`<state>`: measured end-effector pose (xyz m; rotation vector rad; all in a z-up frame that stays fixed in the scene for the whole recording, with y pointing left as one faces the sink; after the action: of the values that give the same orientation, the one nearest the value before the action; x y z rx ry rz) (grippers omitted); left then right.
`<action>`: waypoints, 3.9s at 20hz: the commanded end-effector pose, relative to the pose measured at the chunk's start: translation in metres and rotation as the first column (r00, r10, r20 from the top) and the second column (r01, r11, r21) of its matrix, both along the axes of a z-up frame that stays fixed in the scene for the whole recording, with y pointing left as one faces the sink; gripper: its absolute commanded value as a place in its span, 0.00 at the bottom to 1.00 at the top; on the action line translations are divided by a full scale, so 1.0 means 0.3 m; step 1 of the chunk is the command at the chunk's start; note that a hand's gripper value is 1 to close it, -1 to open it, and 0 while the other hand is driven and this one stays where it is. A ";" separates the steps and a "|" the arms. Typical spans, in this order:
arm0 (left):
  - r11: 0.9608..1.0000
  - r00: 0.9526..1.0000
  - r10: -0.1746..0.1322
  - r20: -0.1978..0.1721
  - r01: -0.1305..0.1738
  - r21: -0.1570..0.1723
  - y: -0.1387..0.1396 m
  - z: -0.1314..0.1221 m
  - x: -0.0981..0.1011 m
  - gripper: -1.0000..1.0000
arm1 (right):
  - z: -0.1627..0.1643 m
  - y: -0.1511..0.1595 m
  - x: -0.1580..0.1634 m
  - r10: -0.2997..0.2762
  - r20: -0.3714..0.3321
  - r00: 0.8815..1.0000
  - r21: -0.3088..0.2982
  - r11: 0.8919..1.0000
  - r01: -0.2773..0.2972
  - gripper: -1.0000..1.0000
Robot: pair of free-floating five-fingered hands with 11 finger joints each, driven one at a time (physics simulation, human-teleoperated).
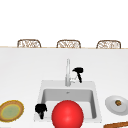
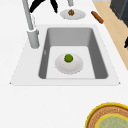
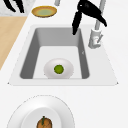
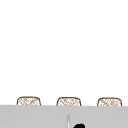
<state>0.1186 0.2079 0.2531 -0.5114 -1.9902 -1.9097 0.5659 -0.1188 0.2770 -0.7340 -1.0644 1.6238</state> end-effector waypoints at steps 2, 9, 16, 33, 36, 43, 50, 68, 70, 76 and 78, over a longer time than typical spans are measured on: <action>1.000 1.000 0.000 0.000 0.000 0.000 0.000 0.000 0.000 0.50 | -0.049 0.001 0.106 0.007 -0.091 0.996 -0.022 1.000 -0.009 0.00; 1.000 1.000 0.000 0.000 0.000 0.000 0.000 0.000 0.000 0.50 | -0.170 0.003 0.240 0.004 -0.198 0.980 -0.037 0.999 -0.011 0.00; 1.000 1.000 0.000 0.000 0.000 0.000 0.000 0.000 0.000 0.50 | -0.301 -0.027 0.343 0.004 -0.269 0.963 -0.011 1.000 -0.007 0.00; 1.000 1.000 0.000 0.000 0.000 0.000 0.000 0.000 0.000 0.50 | -0.426 -0.060 0.545 0.155 -0.555 0.817 0.163 0.984 -0.076 1.00; 1.000 1.000 0.000 0.000 0.000 0.000 0.000 0.000 0.000 0.50 | -0.415 -0.069 0.500 0.218 -0.593 0.775 0.226 0.969 -0.100 1.00; 1.000 1.000 0.000 0.000 0.000 0.000 0.000 0.000 0.000 0.50 | -0.332 0.003 0.479 0.193 -0.483 0.854 0.246 0.966 -0.079 1.00; 1.000 1.000 0.000 0.000 0.000 0.000 0.000 0.000 0.000 0.50 | -0.317 -0.009 0.457 0.137 -0.421 0.896 0.265 0.964 -0.023 1.00; 1.000 1.000 0.000 0.000 0.000 0.000 0.000 0.000 0.000 0.50 | -0.321 0.028 0.448 0.099 -0.451 0.887 0.201 0.980 -0.007 1.00; 1.000 1.000 0.000 0.000 0.000 0.000 0.000 0.000 0.000 0.50 | -0.317 0.030 0.448 0.093 -0.449 0.888 0.191 0.982 -0.006 1.00; 1.000 1.000 0.000 0.000 0.000 0.000 0.000 0.000 0.000 0.50 | -0.333 -0.023 0.448 0.121 -0.393 0.911 0.181 0.982 -0.052 1.00; 1.000 1.000 0.000 0.000 0.000 0.000 0.000 0.000 0.000 0.50 | -0.329 -0.027 0.448 0.088 -0.383 0.920 0.177 0.984 -0.020 0.00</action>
<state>0.1186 0.2079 0.2531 -0.5114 -1.9902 -1.9097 0.7001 -0.1276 0.1779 -0.2601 -0.9421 1.6508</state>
